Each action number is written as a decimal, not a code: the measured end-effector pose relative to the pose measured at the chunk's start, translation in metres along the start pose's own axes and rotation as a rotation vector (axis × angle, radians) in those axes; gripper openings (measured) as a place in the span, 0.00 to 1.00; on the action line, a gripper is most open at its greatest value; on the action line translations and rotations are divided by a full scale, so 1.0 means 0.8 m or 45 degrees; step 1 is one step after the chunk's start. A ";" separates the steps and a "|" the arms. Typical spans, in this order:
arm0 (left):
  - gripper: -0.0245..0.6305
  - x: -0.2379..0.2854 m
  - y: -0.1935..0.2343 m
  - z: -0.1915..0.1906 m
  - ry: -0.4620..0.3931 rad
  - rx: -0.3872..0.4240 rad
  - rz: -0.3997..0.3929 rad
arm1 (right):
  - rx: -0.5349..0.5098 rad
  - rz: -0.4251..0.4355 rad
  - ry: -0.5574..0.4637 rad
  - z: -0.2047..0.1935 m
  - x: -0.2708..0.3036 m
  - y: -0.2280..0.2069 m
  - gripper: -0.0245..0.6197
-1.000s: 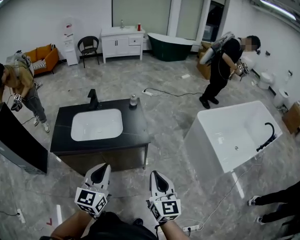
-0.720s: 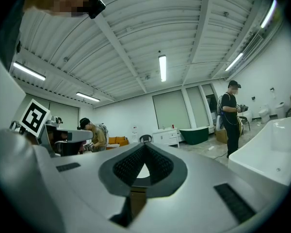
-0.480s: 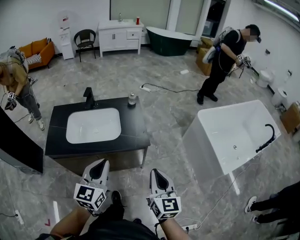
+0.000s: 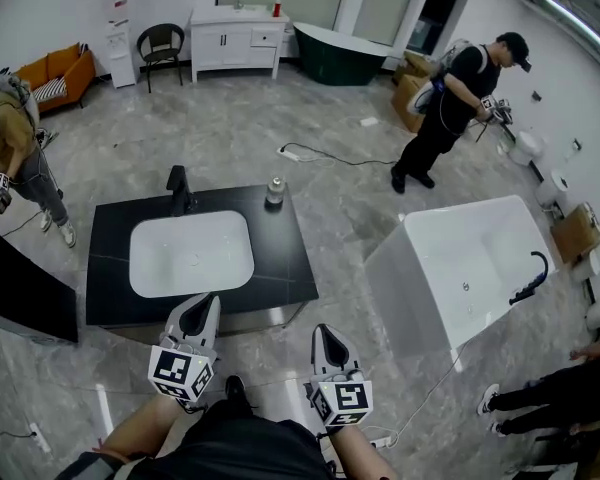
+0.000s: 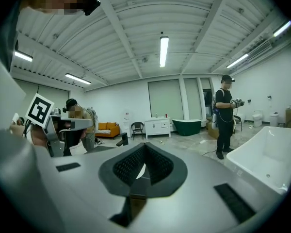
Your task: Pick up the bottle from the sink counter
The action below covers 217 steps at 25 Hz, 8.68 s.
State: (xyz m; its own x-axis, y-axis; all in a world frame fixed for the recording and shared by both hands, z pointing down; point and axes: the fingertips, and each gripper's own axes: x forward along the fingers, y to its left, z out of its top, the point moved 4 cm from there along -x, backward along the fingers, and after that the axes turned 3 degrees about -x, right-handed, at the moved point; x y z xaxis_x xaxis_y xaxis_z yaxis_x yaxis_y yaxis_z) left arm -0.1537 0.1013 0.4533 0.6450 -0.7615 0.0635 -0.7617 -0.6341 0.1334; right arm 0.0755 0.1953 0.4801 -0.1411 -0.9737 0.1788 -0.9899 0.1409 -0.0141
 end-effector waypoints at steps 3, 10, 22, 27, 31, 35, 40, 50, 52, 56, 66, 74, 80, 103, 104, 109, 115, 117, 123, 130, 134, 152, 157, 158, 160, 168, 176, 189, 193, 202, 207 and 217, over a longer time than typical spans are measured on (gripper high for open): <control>0.04 0.018 0.038 0.000 0.006 -0.033 -0.007 | -0.006 -0.013 0.034 0.011 0.032 0.012 0.05; 0.04 0.055 0.082 -0.017 0.022 -0.106 -0.039 | -0.019 -0.005 0.070 0.013 0.095 0.024 0.05; 0.04 0.128 0.088 -0.024 0.060 -0.093 -0.051 | 0.049 0.062 0.068 -0.001 0.177 -0.017 0.05; 0.04 0.178 0.074 -0.027 0.085 -0.079 -0.028 | 0.078 0.125 0.043 0.002 0.218 -0.059 0.05; 0.04 0.231 0.057 -0.029 0.097 -0.048 0.000 | 0.100 0.156 0.051 0.006 0.250 -0.105 0.05; 0.04 0.279 0.052 -0.027 0.096 -0.016 0.037 | 0.122 0.199 0.069 0.004 0.280 -0.146 0.05; 0.04 0.323 0.048 -0.040 0.141 -0.015 0.110 | 0.132 0.247 0.063 -0.014 0.300 -0.193 0.05; 0.12 0.388 0.083 -0.073 0.251 -0.004 0.157 | 0.124 0.231 0.102 -0.022 0.349 -0.228 0.05; 0.15 0.404 0.098 -0.086 0.276 -0.004 0.150 | 0.129 0.215 0.126 -0.025 0.358 -0.232 0.05; 0.22 0.442 0.131 -0.113 0.312 -0.001 0.134 | 0.130 0.169 0.166 -0.027 0.377 -0.237 0.05; 0.43 0.550 0.184 -0.200 0.456 0.017 0.042 | 0.148 0.131 0.245 -0.050 0.431 -0.253 0.05; 0.58 0.620 0.183 -0.257 0.526 0.069 -0.020 | 0.195 0.125 0.315 -0.070 0.439 -0.267 0.05; 0.58 0.644 0.194 -0.286 0.576 0.053 -0.019 | 0.237 0.086 0.352 -0.079 0.431 -0.275 0.05; 0.55 0.683 0.201 -0.303 0.603 0.012 0.008 | 0.295 0.007 0.391 -0.092 0.396 -0.283 0.05; 0.55 0.680 0.200 -0.301 0.607 0.013 0.008 | 0.302 0.009 0.391 -0.093 0.396 -0.282 0.05; 0.55 0.659 0.194 -0.286 0.601 0.011 -0.006 | 0.323 0.030 0.389 -0.092 0.393 -0.274 0.05; 0.55 0.614 0.176 -0.262 0.627 -0.020 -0.043 | 0.300 0.081 0.356 -0.081 0.395 -0.256 0.05; 0.55 0.596 0.168 -0.251 0.619 -0.025 -0.056 | 0.291 0.098 0.346 -0.077 0.394 -0.249 0.05; 0.55 0.538 0.147 -0.215 0.550 -0.018 -0.073 | 0.271 0.139 0.329 -0.071 0.385 -0.228 0.05; 0.55 0.475 0.126 -0.178 0.545 -0.071 -0.068 | 0.265 0.177 0.318 -0.067 0.373 -0.209 0.05; 0.55 0.439 0.105 -0.147 0.492 -0.091 -0.078 | 0.253 0.189 0.293 -0.054 0.364 -0.201 0.05; 0.55 0.309 0.056 -0.080 0.406 -0.034 -0.077 | 0.179 0.270 0.213 -0.019 0.328 -0.158 0.05; 0.55 0.282 0.051 -0.069 0.402 -0.038 -0.065 | 0.167 0.285 0.198 -0.013 0.314 -0.148 0.05; 0.55 0.278 0.050 -0.067 0.403 -0.044 -0.069 | 0.167 0.283 0.192 -0.010 0.311 -0.146 0.05; 0.55 0.271 0.046 -0.063 0.406 -0.045 -0.076 | 0.170 0.272 0.173 -0.001 0.307 -0.145 0.05; 0.55 0.257 0.024 -0.037 0.362 0.010 -0.119 | 0.157 0.215 0.095 0.031 0.298 -0.158 0.05; 0.55 0.251 0.019 -0.034 0.377 0.015 -0.129 | 0.127 0.279 0.012 0.047 0.295 -0.145 0.05; 0.55 0.267 0.013 -0.017 0.349 0.063 -0.144 | 0.098 0.249 -0.079 0.072 0.303 -0.156 0.05; 0.55 0.276 0.014 -0.020 0.361 0.068 -0.152 | 0.099 0.243 -0.088 0.078 0.307 -0.164 0.05; 0.55 0.291 0.017 -0.015 0.316 0.064 -0.175 | 0.062 0.242 -0.087 0.079 0.319 -0.171 0.05; 0.55 0.302 0.028 -0.013 0.307 0.049 -0.160 | 0.058 0.261 -0.080 0.082 0.337 -0.169 0.05; 0.55 0.317 0.031 -0.013 0.319 0.074 -0.167 | 0.046 0.302 -0.090 0.087 0.351 -0.169 0.05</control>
State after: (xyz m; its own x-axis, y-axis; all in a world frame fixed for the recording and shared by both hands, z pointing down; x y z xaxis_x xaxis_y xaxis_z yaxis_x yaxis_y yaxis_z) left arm -0.0082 -0.1065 0.4827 0.7281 -0.6200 0.2925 -0.6681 -0.7373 0.1002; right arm 0.1689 -0.1092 0.4639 -0.3685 -0.9246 0.0969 -0.9287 0.3615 -0.0827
